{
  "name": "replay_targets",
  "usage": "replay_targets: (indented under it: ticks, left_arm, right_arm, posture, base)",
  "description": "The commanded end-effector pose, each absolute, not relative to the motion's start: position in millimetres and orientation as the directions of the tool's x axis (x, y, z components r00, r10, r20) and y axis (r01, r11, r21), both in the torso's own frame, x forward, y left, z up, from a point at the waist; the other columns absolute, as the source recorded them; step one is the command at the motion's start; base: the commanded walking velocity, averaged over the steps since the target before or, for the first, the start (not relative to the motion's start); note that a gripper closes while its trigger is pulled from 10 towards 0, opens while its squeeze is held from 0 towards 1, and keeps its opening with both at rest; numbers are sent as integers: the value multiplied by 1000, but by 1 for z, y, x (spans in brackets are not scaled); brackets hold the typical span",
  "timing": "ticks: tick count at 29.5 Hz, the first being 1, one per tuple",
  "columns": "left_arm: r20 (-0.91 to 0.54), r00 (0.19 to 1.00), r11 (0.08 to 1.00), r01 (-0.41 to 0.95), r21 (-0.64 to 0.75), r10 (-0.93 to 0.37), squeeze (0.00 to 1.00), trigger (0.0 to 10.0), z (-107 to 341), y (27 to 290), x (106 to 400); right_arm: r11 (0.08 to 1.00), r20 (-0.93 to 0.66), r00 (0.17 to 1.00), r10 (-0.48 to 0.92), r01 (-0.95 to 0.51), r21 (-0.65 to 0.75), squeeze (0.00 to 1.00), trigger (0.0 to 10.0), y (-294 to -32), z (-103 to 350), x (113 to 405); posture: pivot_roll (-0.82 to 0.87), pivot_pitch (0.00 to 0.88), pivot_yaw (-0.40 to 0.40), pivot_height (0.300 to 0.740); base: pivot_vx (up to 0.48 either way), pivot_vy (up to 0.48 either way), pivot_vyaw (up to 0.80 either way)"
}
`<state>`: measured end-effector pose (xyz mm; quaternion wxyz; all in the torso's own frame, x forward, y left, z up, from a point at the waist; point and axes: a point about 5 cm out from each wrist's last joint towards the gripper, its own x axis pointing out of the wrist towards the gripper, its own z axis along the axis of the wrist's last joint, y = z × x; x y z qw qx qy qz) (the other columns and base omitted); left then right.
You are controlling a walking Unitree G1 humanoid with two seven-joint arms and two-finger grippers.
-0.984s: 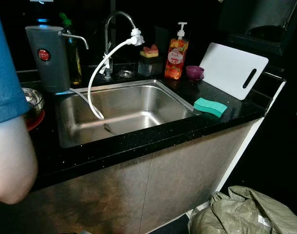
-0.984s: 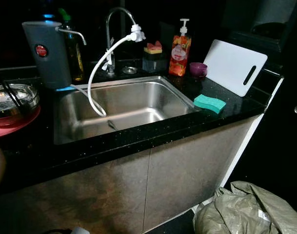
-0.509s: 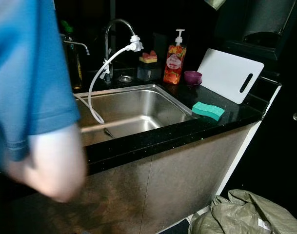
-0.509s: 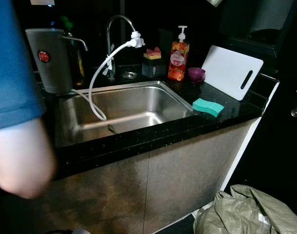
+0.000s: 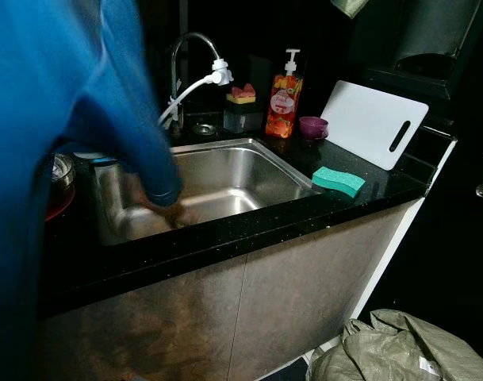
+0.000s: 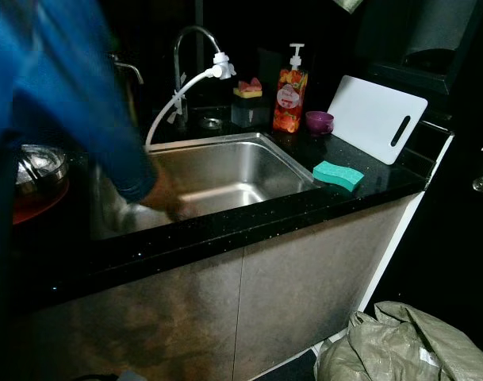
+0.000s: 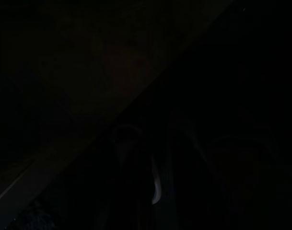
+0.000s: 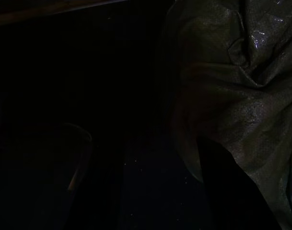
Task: Kitchen organization
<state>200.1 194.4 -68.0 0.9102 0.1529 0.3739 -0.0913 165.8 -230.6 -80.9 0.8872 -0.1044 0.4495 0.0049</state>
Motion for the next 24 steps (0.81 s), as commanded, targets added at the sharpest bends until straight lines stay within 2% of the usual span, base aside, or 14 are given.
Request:
replay_targets:
  ticks: [1,9,24]
  left_arm:
    - [-729,682,932,296,208,-54,0,10000,-72,194,194]
    - [-733,677,929,304,209,-57,0,10000,-73,196,192]
    - [-736,675,929,302,211,-52,0,10000,-74,200,186]
  right_arm:
    - [977,-806,585,-90,-105,-185,0,10000,-232,-82,163]
    - [980,-813,575,-89,-94,-174,0,10000,-230,-85,155]
    - [980,-826,557,-82,-103,-167,0,10000,-228,-89,147]
  posture:
    - [-18,73,-72,740]
    - [-15,106,-59,740]
    - [-10,114,-66,740]
  base:
    - [0,0,0]
    - [0,0,0]
    - [0,0,0]
